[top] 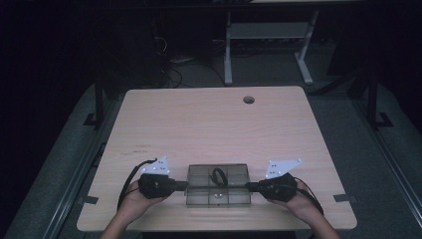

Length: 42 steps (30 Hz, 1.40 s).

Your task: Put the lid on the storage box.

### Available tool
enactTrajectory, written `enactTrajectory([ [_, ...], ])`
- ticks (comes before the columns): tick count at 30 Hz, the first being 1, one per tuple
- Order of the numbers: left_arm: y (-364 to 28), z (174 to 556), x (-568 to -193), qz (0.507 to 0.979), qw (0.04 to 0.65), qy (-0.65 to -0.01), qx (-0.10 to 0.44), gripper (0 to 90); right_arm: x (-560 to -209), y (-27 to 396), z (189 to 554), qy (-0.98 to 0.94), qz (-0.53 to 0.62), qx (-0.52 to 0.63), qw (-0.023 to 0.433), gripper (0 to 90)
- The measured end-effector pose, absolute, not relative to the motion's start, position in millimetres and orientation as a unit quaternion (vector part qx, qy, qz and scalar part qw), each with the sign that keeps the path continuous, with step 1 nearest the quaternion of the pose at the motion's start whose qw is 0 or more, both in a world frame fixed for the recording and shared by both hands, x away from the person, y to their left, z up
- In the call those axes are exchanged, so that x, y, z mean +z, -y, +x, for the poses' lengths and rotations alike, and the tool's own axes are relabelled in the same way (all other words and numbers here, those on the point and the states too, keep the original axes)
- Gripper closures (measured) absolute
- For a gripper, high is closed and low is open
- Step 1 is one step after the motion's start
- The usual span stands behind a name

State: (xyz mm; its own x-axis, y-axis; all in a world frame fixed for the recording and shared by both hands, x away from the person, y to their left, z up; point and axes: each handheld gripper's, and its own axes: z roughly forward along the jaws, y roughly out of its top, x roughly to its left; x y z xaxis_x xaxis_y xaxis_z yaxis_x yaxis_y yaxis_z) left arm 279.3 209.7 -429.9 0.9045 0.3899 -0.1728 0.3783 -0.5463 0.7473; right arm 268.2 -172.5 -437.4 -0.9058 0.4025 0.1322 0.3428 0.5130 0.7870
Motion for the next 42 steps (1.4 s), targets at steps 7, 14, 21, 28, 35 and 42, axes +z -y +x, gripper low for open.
enactTrajectory([
  [7,-208,279,-432,0.884,0.414,-0.216,0.008,88.4,-438,173,268,-0.872,0.213,0.439,0.036,89.4],
  [14,-208,279,-433,0.893,0.397,-0.213,0.014,88.4,-440,177,270,-0.878,0.219,0.423,0.04,89.4],
  [21,-211,282,-438,0.897,0.383,-0.222,0.015,88.5,-445,180,273,-0.885,0.229,0.402,0.043,89.4],
  [28,-213,285,-437,0.895,0.383,-0.226,0.012,88.5,-446,186,276,-0.879,0.234,0.412,0.047,88.6],
  [35,-221,286,-435,0.886,0.391,-0.247,0.03,78.3,-443,195,282,-0.858,0.263,0.436,0.062,66.3],
  [42,-228,289,-437,0.875,0.391,-0.279,0.056,55.7,-446,197,285,-0.846,0.288,0.44,0.089,47.2],
])
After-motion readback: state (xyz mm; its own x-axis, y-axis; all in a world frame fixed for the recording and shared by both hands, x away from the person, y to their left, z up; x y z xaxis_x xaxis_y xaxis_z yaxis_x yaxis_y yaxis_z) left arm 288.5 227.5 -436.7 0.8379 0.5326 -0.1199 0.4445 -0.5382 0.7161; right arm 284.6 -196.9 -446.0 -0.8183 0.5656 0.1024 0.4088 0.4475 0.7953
